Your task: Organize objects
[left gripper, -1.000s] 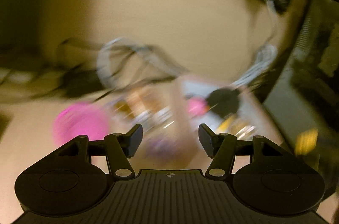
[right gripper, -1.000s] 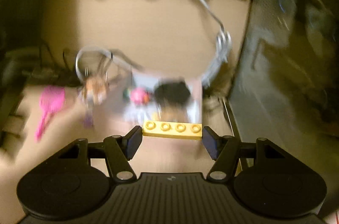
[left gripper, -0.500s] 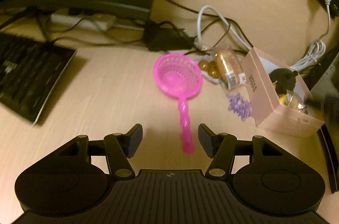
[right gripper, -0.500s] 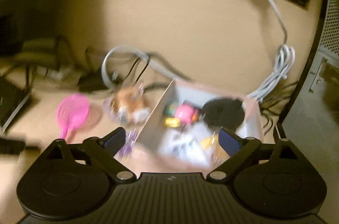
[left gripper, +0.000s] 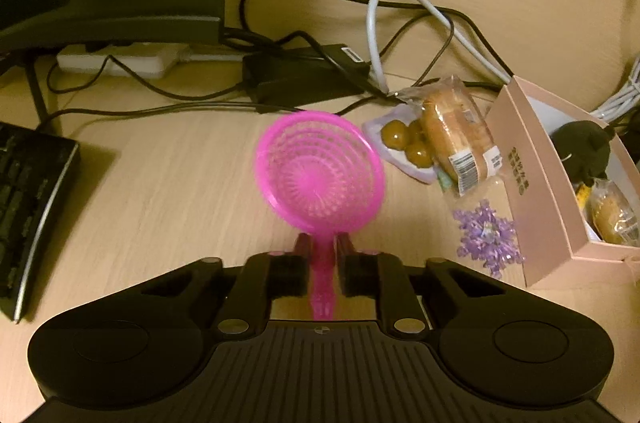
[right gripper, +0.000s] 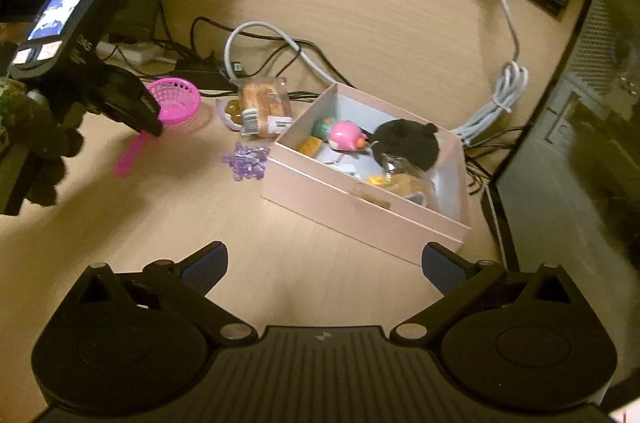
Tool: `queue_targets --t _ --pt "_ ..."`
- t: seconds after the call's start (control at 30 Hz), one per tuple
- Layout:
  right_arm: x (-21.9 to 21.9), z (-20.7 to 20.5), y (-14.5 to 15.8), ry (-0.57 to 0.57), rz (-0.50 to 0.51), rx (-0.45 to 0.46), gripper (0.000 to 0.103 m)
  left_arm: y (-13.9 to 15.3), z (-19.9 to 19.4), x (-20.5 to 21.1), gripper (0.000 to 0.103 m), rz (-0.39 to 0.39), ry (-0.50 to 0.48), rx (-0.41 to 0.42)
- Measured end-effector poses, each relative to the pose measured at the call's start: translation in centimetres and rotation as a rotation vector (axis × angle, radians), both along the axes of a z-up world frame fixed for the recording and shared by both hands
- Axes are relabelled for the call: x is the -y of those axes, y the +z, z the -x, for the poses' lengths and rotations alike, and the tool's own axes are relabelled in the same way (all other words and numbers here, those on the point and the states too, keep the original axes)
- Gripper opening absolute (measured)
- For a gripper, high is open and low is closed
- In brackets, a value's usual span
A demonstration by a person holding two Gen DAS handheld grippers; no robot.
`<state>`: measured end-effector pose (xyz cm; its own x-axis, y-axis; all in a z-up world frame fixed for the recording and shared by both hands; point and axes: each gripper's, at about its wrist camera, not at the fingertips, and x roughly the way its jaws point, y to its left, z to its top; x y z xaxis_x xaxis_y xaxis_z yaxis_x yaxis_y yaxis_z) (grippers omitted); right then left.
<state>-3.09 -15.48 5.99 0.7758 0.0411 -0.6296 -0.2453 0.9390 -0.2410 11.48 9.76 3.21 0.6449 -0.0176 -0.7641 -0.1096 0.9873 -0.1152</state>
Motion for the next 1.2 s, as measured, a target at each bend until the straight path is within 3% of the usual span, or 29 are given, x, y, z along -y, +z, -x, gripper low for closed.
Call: queue_targets --t 0.13,0.27,0.47,0.63,0.8,1.0,1.1,1.2 --pt "-0.1 -0.8 0.2 -0.011 -0.032 -0.025 0.103 1.3 1.8 0.0 0.015 0.025 -0.047 0.015" --pt "-1.5 -2.6 0.4 0.024 -0.071 -0.046 0.103 2.3 5.0 -1.3 0.015 0.108 -0.065 0.007" --pt "-5.6 -8.9 1.4 0.098 -0.141 -0.066 0.103 2.6 10.7 -4.2 0.015 0.217 -0.022 -0.025" --pt "-10.3 -16.5 0.7 0.100 -0.109 -0.100 0.103 3.5 13.3 -5.7 0.015 0.161 -0.003 -0.023" --pt "-13.4 -24.3 -1.8 0.028 -0.104 -0.235 0.103 3.5 14.8 -7.7 0.015 0.149 0.050 -0.037" --pt "-14.5 -28.8 -5.2 -0.048 -0.081 -0.370 0.103 3.0 15.4 -8.9 0.015 0.160 0.076 -0.051" --pt "-15.3 -28.1 -5.9 -0.003 -0.044 -0.373 0.092 2.7 15.4 -8.9 0.015 0.170 0.078 -0.056" --pt "-15.9 -25.8 -6.0 0.098 -0.049 -0.393 0.065 2.3 15.3 -8.7 0.015 0.179 0.069 -0.064"
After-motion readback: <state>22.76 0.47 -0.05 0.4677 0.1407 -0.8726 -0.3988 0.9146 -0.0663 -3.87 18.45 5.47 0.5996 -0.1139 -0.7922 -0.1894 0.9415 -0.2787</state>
